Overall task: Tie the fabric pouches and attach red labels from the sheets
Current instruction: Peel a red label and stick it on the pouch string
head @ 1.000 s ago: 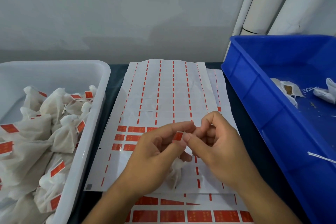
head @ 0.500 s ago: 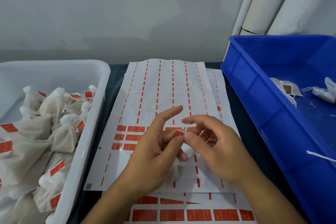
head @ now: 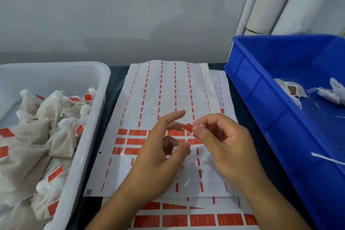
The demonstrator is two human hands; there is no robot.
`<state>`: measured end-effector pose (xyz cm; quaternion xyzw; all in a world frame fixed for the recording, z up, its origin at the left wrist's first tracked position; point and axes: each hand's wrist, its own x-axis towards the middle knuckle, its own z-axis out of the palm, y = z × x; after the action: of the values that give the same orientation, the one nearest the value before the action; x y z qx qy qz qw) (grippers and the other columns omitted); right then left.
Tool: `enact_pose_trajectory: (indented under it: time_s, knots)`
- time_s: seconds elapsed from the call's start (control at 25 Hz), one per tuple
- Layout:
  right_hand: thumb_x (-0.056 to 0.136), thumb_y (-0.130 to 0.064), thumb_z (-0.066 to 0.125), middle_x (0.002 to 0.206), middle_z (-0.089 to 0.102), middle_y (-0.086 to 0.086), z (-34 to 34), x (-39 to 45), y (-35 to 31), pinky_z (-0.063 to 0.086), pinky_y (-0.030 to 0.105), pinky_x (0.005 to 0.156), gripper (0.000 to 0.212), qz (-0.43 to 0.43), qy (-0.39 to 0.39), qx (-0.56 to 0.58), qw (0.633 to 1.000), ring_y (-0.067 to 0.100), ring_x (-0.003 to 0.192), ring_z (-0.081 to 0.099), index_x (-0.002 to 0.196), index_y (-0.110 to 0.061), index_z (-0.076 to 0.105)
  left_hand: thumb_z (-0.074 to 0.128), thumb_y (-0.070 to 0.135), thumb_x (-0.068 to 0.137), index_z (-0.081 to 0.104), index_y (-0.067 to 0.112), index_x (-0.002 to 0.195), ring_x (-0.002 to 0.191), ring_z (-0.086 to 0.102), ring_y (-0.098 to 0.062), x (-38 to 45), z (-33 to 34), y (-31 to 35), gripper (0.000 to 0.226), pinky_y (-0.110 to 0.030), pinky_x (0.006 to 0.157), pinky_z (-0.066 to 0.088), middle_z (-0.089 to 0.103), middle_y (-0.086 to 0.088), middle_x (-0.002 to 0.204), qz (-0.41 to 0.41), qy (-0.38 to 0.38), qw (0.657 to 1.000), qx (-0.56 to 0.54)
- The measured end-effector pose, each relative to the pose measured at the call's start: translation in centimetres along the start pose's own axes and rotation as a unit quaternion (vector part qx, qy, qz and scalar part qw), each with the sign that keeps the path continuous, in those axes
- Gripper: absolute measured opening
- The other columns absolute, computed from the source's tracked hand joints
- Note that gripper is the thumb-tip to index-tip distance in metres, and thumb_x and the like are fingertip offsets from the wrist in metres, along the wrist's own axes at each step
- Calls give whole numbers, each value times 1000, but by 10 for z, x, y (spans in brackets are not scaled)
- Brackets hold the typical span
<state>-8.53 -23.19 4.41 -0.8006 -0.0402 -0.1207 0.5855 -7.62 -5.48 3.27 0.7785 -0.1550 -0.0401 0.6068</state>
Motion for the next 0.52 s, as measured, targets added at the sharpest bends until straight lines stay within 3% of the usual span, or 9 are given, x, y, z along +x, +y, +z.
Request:
enact_pose_trajectory:
  time_s: [0.2,0.36,0.52]
  knots:
    - [77,-53,75,85,77,-16,1,0,-3,54,8,69,33,33,47,52,997,5,85,76,102,-38,62,71,37,92,50,61,111,80,70,-17,-2,11,2,37,-20,68,57,65,11,101,53,91,992,65]
    - [79,-46,77,81,77,-12,5,-2,-1,56,11,67,30,39,32,70,996,8,81,77,97,-30,60,70,41,90,65,46,101,73,66,-12,0,13,6,13,-11,62,49,61,12,99,118,160,973,115]
    - [80,-44,78,79,77,-12,5,-3,1,56,11,67,30,38,29,74,996,9,79,77,94,-25,60,63,49,85,78,30,97,83,61,-5,0,12,5,27,-6,63,47,64,12,89,107,185,966,147]
